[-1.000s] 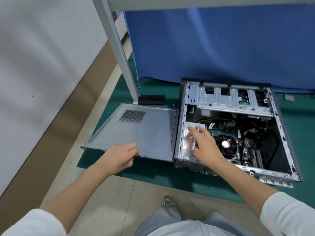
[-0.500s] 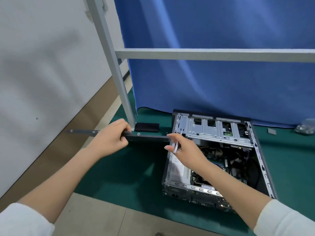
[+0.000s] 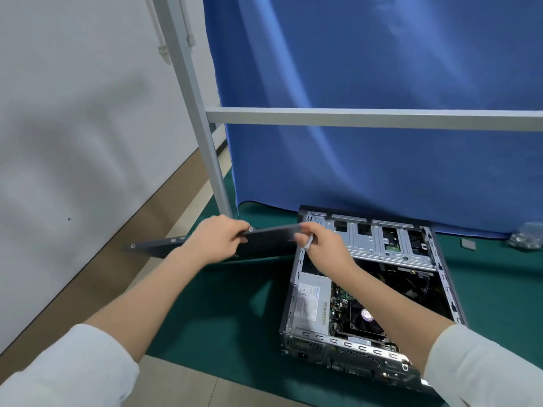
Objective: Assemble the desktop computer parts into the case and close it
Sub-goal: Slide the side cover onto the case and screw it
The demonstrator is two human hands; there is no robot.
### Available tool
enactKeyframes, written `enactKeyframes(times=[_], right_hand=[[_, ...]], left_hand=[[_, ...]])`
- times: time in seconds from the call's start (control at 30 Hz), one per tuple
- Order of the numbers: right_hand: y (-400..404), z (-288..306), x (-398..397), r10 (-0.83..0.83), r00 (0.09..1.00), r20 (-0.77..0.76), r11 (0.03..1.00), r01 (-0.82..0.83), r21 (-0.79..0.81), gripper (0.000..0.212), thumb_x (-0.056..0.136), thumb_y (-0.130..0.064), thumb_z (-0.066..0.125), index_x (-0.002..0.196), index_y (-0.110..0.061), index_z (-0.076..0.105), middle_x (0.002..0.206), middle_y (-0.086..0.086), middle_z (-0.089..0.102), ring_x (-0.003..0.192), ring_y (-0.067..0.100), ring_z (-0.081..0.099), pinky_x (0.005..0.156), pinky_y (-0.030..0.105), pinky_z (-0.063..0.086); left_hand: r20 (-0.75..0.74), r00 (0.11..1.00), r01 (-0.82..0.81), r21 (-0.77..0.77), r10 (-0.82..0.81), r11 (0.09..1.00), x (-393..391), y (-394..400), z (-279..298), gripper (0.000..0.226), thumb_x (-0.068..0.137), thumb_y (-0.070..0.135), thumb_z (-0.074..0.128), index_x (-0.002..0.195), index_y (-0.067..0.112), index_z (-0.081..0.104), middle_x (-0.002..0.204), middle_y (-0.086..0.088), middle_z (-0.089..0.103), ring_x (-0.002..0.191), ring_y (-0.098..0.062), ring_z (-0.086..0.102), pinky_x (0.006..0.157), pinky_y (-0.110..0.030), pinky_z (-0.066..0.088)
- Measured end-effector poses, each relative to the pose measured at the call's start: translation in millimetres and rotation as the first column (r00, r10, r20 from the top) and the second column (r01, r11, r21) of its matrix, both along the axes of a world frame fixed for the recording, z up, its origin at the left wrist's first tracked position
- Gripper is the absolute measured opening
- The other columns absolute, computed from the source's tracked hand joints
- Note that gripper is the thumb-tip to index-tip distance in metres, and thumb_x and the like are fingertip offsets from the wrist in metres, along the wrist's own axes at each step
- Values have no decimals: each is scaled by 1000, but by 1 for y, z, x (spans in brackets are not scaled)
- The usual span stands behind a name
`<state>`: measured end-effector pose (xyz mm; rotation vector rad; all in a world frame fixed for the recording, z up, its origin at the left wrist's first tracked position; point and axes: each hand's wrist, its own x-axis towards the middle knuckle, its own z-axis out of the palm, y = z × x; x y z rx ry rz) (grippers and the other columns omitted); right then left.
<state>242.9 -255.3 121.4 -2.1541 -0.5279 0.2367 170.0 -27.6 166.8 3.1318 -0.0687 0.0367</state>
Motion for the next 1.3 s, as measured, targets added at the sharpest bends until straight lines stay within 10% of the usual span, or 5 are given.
enactKeyframes(times=[0.2,0.57,0.9,1.03,1.3], right_hand=[[-14,15,9,-52,996,-70,984,63,168,34,96,-32,55,128,-21,54,124,-3,62,110,13,60,95,35,49],[-14,59,21,-17,991,-134,923,67,379,54,94,-33,58,143,-23,38,145,-3,44,130,14,45,107,37,40],[-45,79,40,-151,987,-59,928,162,335,53,96,-43,50,145,-32,33,145,0,45,131,16,44,88,23,35],[-68,85,47,-197,980,-35,930,198,311,46,99,-40,45,142,-29,37,142,0,47,127,17,47,87,23,35],[-85,76,50,-214,977,-24,953,214,213,41,100,-38,43,139,-27,40,133,1,54,110,16,55,72,18,40]], left_hand=[[9,1000,23,-71,-22,997,14,-12,61,19,90,30,63,82,13,59,68,4,57,67,-16,55,59,-29,40],[-3,990,-135,-262,140,956,30,-34,171,28,78,29,74,74,3,64,54,-1,44,48,-12,38,46,-21,29],[-101,982,-183,-696,157,695,37,-63,217,17,77,16,76,94,17,76,89,-3,75,80,-22,72,74,-38,60],[-74,971,-190,-819,229,542,45,-68,217,22,75,10,78,93,23,74,84,11,73,74,-4,70,59,-25,56],[-212,948,-299,-847,237,439,51,-62,230,17,78,6,72,90,16,77,88,-9,75,74,-26,73,56,-34,57]])
